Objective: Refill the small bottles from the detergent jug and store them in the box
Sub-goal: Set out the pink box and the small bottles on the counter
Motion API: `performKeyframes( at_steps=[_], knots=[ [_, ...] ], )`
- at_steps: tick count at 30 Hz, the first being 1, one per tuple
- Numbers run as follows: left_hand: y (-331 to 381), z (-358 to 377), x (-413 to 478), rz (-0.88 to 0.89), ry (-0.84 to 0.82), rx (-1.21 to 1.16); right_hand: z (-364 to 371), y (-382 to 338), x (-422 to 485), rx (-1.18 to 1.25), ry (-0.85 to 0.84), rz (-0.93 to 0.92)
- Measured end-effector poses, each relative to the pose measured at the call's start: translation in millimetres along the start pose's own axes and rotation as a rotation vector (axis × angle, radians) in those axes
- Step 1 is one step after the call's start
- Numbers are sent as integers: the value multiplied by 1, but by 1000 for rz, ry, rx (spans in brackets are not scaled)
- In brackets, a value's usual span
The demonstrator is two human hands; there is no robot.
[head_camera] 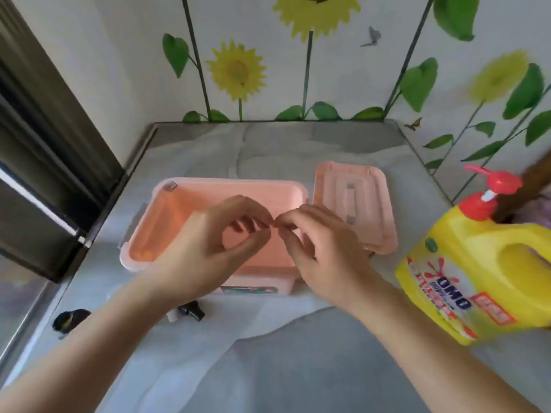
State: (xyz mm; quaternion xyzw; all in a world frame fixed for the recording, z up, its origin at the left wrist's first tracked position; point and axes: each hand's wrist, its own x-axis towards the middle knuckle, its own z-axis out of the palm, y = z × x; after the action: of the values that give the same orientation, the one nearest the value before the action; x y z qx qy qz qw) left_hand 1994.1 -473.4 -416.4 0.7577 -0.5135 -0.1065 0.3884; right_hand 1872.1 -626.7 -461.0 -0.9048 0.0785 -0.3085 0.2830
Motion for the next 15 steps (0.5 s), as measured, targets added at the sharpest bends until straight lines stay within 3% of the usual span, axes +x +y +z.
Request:
performKeyframes(
  at_steps=[6, 11, 15],
  knots=[
    [-45, 29, -23, 302, 224, 307, 30, 32, -29, -196, 212, -334],
    [-68, 42, -58, 299, 327, 299, 54, 11, -60, -309, 259, -242],
    [-87, 38, -96, 215, 336, 595, 74, -12, -92, -472, 197, -156]
  ],
)
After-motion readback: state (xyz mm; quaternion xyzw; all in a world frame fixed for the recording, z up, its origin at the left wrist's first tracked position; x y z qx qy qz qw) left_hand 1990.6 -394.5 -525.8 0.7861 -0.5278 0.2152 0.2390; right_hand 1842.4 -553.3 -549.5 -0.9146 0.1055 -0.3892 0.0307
